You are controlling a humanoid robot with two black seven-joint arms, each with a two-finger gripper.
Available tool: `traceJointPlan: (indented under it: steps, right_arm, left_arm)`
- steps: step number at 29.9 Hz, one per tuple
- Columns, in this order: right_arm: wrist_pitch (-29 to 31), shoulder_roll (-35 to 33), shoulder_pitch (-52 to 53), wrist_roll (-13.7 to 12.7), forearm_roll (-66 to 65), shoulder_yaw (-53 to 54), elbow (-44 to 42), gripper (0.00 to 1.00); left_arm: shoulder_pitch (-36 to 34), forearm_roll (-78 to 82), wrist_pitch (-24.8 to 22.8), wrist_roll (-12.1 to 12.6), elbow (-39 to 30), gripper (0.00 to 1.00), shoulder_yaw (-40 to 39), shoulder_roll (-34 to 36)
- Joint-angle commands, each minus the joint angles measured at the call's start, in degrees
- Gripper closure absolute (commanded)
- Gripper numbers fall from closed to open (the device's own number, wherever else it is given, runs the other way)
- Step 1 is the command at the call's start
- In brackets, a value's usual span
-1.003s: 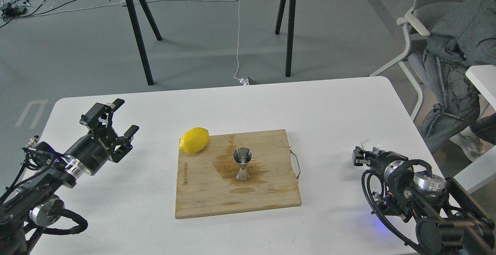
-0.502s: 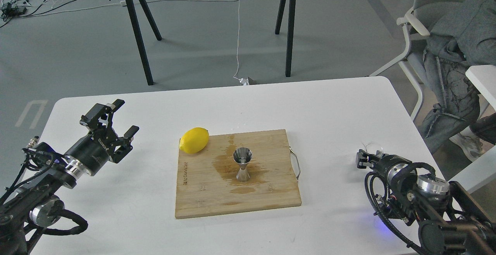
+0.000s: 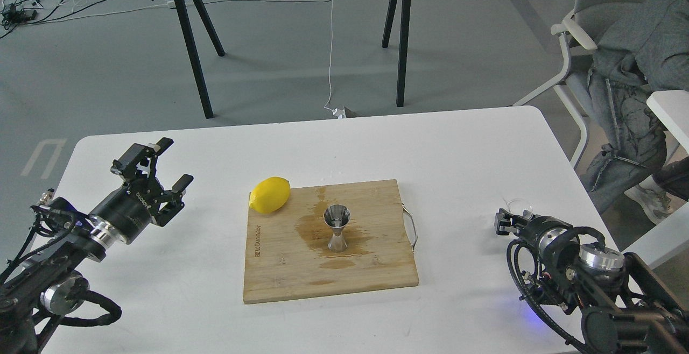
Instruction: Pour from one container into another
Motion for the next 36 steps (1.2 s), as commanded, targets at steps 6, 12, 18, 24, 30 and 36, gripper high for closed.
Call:
traceJointPlan:
  steps: [6,12,18,24,30,36]
  right_arm:
    - [-0.03,0.24,0.00,0.00,0.00,-0.09,-0.06,0.41]
    - [-0.03,0.15,0.00,0.00,0.00,-0.09,0.03,0.37]
    - [-0.03,0.15,0.09,0.00,0.00,-0.09,0.12,0.13]
    - [-0.03,0.15,0.35,0.18,0.00,-0.09,0.20,0.06]
    - [0.06,-0.11,0.97,0.18,-0.18,-0.18,0.20,0.05]
    - [-0.03,-0.72,1.67,0.00,-0.18,0.26,1.34,0.05]
  left_arm:
    - [-0.01,0.00,0.01,0.00,0.00,0.01,0.00,0.00]
    - [-0.01,0.00,0.01,0.00,0.00,0.01,0.00,0.00]
    - [-0.01,0.00,0.01,0.00,0.00,0.01,0.00,0.00]
    - [-0.01,0.00,0.01,0.00,0.00,0.01,0.00,-0.08]
    - [-0.01,0.00,0.01,0.00,0.00,0.01,0.00,-0.08]
    - [-0.01,0.00,0.01,0.00,0.00,0.01,0.00,-0.17]
